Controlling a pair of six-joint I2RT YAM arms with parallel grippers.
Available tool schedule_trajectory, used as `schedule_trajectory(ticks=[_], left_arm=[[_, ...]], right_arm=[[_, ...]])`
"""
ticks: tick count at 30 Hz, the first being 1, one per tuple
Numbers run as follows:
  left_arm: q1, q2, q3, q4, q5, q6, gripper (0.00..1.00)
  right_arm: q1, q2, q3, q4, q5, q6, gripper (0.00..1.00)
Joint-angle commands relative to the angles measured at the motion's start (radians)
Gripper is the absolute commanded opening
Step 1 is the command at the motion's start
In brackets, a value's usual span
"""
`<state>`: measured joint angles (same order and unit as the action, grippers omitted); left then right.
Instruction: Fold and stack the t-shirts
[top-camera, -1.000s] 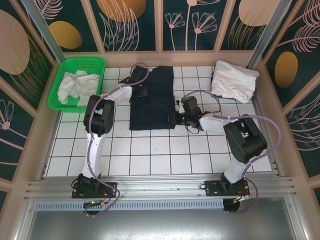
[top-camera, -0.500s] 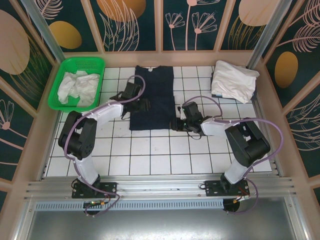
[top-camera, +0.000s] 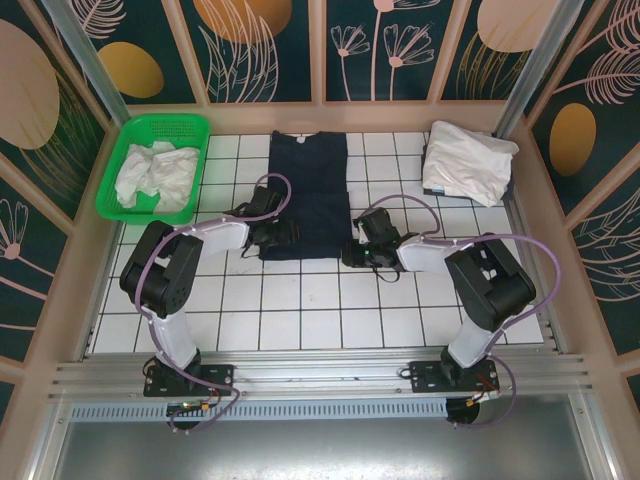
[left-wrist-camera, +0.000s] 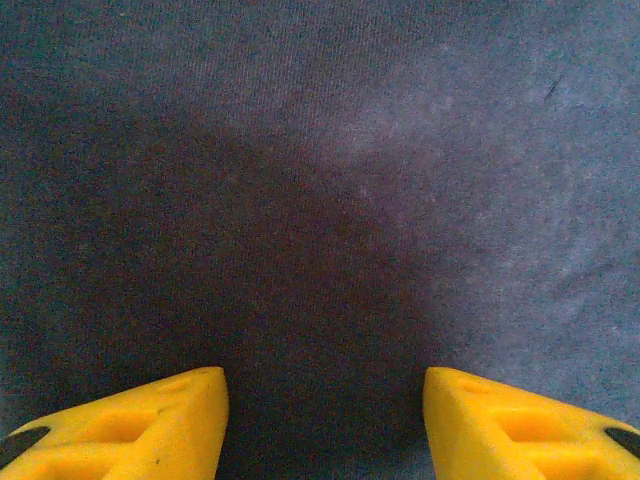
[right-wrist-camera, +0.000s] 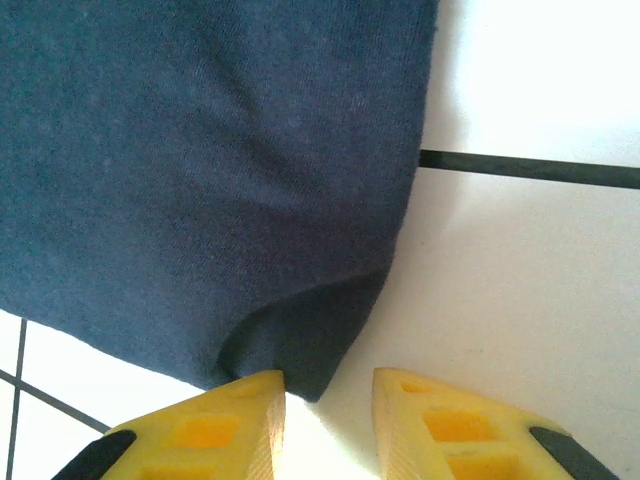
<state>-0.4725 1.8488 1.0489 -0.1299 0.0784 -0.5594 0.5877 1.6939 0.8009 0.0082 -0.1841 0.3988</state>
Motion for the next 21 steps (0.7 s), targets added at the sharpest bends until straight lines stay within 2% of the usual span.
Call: schedule_trajectory(ticks=[1, 8, 11, 15, 21], left_arm=[[0.003, 0.039, -0.010, 0.018, 0.003, -0.014, 0.55], [0.002, 0.063, -0.019, 0.026, 0.017, -0.010, 0.54], [0.003, 0.069, -0.031, 0.026, 0.018, -0.004, 0.53], [0.003, 0.067, -0.042, 0.028, 0.014, -0.005, 0.53], [0.003, 0.056, -0.037, 0.010, 0.002, 0.007, 0.52]], right_arm=[[0.014, 0.043, 0.024, -0.008, 0.013, -0.012, 0.30], [0.040, 0.087, 0.070, -0.013, 0.017, -0.018, 0.29], [0.057, 0.101, 0.091, -0.029, 0.061, -0.021, 0.27], [0.059, 0.128, 0.127, -0.088, 0.127, -0.014, 0.16], [0.063, 0.092, 0.142, -0.103, 0.151, 0.000, 0.00]])
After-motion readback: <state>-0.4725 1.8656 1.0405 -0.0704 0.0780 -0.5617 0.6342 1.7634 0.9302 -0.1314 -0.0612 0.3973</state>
